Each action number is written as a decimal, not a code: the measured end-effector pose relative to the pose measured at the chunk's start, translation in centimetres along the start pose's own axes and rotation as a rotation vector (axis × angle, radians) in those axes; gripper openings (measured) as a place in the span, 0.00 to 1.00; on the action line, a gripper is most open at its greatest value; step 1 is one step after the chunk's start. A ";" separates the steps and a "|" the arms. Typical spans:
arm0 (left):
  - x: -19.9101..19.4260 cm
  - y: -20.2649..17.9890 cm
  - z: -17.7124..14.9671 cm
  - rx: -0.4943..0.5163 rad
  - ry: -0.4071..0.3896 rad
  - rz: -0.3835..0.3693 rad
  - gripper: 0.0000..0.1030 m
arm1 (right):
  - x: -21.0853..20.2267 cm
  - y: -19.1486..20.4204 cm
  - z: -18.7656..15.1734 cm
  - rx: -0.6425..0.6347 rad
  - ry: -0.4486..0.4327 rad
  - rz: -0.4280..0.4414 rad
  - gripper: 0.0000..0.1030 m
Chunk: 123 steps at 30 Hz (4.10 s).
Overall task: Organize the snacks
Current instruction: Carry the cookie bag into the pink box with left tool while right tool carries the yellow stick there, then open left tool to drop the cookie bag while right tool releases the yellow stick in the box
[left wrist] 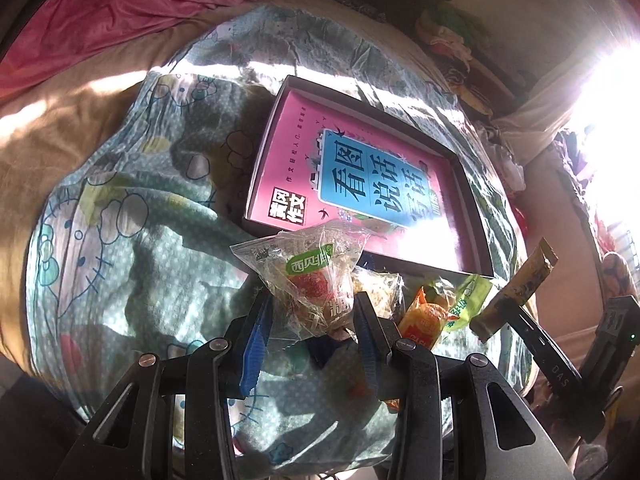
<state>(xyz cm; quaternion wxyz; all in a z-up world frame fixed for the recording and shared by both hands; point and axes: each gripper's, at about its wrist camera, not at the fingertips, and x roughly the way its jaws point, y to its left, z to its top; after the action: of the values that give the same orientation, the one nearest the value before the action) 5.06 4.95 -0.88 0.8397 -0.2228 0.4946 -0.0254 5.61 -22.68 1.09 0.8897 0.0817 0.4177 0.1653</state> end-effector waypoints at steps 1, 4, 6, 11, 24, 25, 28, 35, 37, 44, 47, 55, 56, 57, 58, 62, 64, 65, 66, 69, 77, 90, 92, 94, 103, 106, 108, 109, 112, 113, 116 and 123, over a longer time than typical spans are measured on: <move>0.0 0.0 0.1 -0.001 -0.001 0.000 0.41 | 0.0 0.0 0.2 0.001 -0.003 0.001 0.18; -0.1 0.1 0.5 -0.004 -0.009 0.004 0.41 | 0.2 0.2 0.8 -0.002 -0.009 -0.003 0.18; -0.2 0.2 0.7 -0.006 -0.016 0.004 0.41 | 0.3 0.3 1.1 -0.002 -0.013 -0.003 0.18; -0.1 0.5 1.7 -0.015 -0.032 0.009 0.41 | 0.5 0.6 2.1 -0.007 -0.026 -0.005 0.18; 1.9 0.0 4.6 0.001 -0.042 0.039 0.41 | 1.6 -0.4 4.0 0.008 -0.038 -0.036 0.18; 2.1 -0.2 4.8 0.010 -0.040 0.043 0.41 | 1.8 -0.5 4.1 0.007 -0.037 -0.039 0.18; 2.9 -0.5 5.4 0.020 -0.026 0.042 0.41 | 2.1 -0.9 4.7 0.011 -0.039 -0.048 0.18; 4.2 -0.8 6.6 0.039 -0.029 0.052 0.41 | 3.0 -1.9 5.5 0.026 -0.034 -0.069 0.18; 4.8 -0.8 6.9 0.040 -0.022 0.059 0.41 | 3.3 -2.1 5.6 0.030 -0.030 -0.074 0.18; 6.8 -0.6 7.3 0.050 0.015 0.073 0.41 | 4.4 -2.5 5.7 0.032 -0.011 -0.085 0.18; 7.6 -0.8 7.2 0.058 0.033 0.081 0.41 | 4.9 -2.6 5.6 0.033 0.001 -0.083 0.18; 8.6 -1.2 6.8 0.083 0.055 0.097 0.41 | 6.3 -2.7 5.2 0.023 0.031 -0.091 0.19; 8.6 -1.2 6.8 0.084 0.056 0.099 0.41 | 6.4 -2.7 5.1 0.022 0.035 -0.092 0.19; 8.7 -1.2 6.8 0.086 0.057 0.100 0.41 | 6.5 -2.8 5.0 0.022 0.039 -0.094 0.19; 8.7 -1.2 6.7 0.087 0.058 0.100 0.41 | 6.7 -2.8 4.9 0.023 0.043 -0.095 0.19; 8.7 -1.1 6.7 0.087 0.061 0.102 0.41 | 7.2 -3.1 4.4 0.034 0.058 -0.097 0.19; 8.6 -1.2 6.7 0.088 0.062 0.101 0.41 | 7.3 -3.3 4.3 0.038 0.063 -0.095 0.19; 8.6 -1.2 6.7 0.087 0.062 0.100 0.41 | 7.3 -3.3 4.2 0.041 0.063 -0.094 0.19; 8.5 -1.2 6.7 0.087 0.063 0.099 0.41 | 7.3 -3.4 4.2 0.044 0.064 -0.093 0.19; 8.5 -1.2 6.6 0.084 0.068 0.098 0.41 | 7.4 -3.5 4.1 0.052 0.069 -0.090 0.19; 8.3 -1.0 6.6 0.079 0.075 0.089 0.42 | 7.3 -3.6 3.9 0.069 0.068 -0.078 0.19; 7.9 -0.8 6.4 0.084 0.068 0.098 0.43 | 6.8 -3.7 3.7 0.089 0.064 -0.069 0.19; 7.9 -0.8 6.4 0.083 0.068 0.101 0.44 | 6.7 -3.7 3.7 0.092 0.063 -0.069 0.20; 7.8 -0.7 6.4 0.081 0.067 0.097 0.45 | 6.6 -3.6 3.7 0.092 0.062 -0.068 0.21; 7.2 -0.9 6.3 0.082 0.058 0.087 0.49 | 6.3 -3.5 3.5 0.093 0.056 -0.064 0.25; 6.9 -1.0 6.3 0.085 0.052 0.089 0.54 | 6.3 -3.5 3.5 0.093 0.055 -0.064 0.25; 6.7 -1.0 6.4 0.086 0.047 0.090 0.56 | 6.3 -3.5 3.5 0.094 0.055 -0.064 0.26; 6.6 -1.0 6.4 0.085 0.045 0.086 0.56 | 6.2 -3.4 3.5 0.094 0.054 -0.064 0.26; 6.2 -0.9 6.3 0.082 0.039 0.084 0.58 | 6.0 -3.4 3.5 0.094 0.049 -0.065 0.28; 6.1 -0.9 6.3 0.083 0.036 0.082 0.59 | 5.9 -3.3 3.4 0.093 0.047 -0.065 0.30; 5.6 -1.0 6.3 0.084 0.025 0.074 0.60 | 5.6 -3.2 3.4 0.093 0.042 -0.066 0.34; 4.7 -1.1 5.9 0.091 0.018 0.063 0.65 | 5.1 -3.2 3.4 0.098 0.029 -0.079 0.42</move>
<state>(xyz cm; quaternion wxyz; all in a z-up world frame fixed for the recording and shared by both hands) 12.59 4.82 -1.84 0.8447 -0.1684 0.5075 -0.0232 12.00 -23.89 -1.30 0.8843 0.1062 0.4410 0.1107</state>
